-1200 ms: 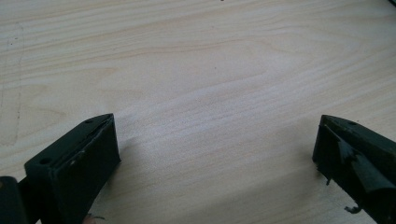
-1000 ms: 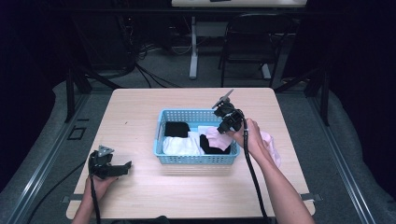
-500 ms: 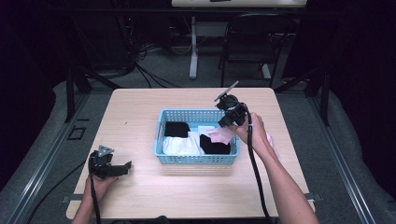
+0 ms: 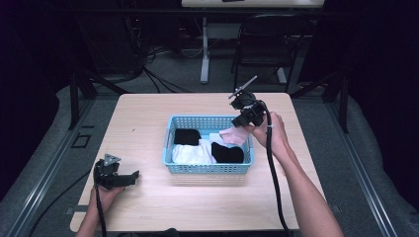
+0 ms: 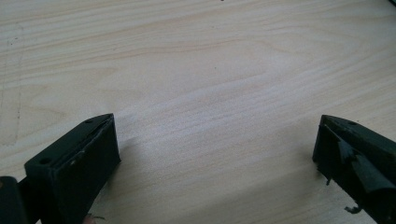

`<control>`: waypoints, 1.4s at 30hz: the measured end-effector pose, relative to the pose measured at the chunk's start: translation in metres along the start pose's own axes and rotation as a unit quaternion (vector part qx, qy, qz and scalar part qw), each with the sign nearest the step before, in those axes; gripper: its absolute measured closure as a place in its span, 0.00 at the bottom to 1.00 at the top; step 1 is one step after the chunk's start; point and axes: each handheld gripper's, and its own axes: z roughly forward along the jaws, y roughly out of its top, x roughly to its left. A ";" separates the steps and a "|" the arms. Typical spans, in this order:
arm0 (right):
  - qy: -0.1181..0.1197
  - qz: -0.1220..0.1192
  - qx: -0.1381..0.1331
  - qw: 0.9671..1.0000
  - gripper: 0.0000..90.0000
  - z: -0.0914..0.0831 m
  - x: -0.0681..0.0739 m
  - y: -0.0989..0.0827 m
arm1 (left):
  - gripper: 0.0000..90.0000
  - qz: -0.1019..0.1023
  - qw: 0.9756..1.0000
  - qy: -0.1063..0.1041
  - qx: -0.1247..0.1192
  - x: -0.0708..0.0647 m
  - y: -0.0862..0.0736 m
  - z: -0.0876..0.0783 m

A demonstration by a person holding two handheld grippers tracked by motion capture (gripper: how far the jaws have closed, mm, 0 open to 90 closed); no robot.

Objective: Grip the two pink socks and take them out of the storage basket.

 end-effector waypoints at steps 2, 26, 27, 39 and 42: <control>-0.002 -0.001 -0.003 1.000 1.00 -0.007 -0.001 0.001 | 0.00 0.000 1.000 0.000 0.000 0.000 0.000 0.000; -0.059 0.054 -0.051 0.995 1.00 -0.083 -0.048 -0.031 | 0.00 0.000 1.000 0.000 0.000 0.000 0.000 0.000; -0.062 0.059 -0.051 0.995 1.00 -0.084 -0.052 -0.034 | 0.00 0.000 1.000 0.001 0.000 0.000 0.000 0.000; -0.073 0.116 -0.032 0.990 1.00 -0.064 -0.089 -0.083 | 0.00 0.000 1.000 0.001 0.000 0.000 0.000 0.000; -0.069 0.128 -0.013 0.989 1.00 -0.040 -0.093 -0.097 | 0.00 0.000 1.000 0.001 0.000 0.000 0.000 0.000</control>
